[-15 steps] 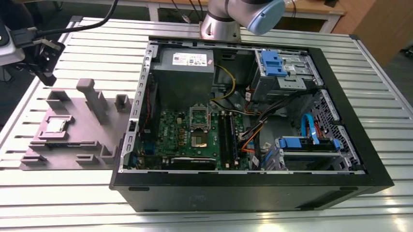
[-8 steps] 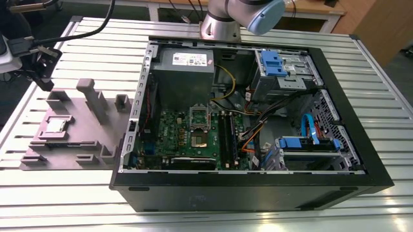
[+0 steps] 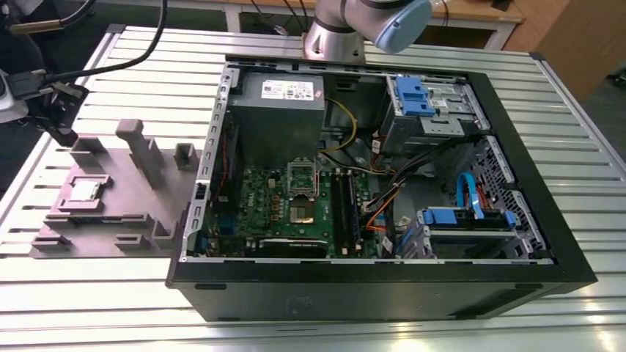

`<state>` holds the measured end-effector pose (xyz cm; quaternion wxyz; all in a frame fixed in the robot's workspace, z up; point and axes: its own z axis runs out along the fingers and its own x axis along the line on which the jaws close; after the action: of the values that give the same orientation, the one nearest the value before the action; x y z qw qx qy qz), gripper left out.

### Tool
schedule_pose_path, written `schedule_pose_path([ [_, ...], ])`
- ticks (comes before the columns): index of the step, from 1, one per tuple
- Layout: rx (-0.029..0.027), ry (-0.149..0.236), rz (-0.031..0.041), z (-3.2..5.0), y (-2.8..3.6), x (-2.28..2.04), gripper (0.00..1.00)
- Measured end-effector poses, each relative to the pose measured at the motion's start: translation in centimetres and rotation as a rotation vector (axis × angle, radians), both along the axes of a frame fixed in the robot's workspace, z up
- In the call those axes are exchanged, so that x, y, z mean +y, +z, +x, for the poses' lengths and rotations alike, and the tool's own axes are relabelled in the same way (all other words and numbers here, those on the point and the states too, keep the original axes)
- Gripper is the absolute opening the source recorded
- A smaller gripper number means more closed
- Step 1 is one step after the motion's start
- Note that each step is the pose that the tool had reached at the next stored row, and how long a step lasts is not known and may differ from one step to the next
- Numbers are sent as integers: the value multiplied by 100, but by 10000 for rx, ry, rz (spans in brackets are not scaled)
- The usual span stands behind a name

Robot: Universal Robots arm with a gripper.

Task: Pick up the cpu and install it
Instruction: 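Reach for the cpu, then pick up the cpu and move it towards the insertion slot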

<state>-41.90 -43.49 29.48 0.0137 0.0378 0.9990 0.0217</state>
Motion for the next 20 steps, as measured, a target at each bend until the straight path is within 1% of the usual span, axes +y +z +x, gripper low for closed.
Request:
schedule_pose_path([
  [4,-1,-1,1,-36,-61,-19,10],
  [11,1,0,-11,-74,-171,-40,10],
  [20,0,0,-14,-77,-184,-40,10],
])
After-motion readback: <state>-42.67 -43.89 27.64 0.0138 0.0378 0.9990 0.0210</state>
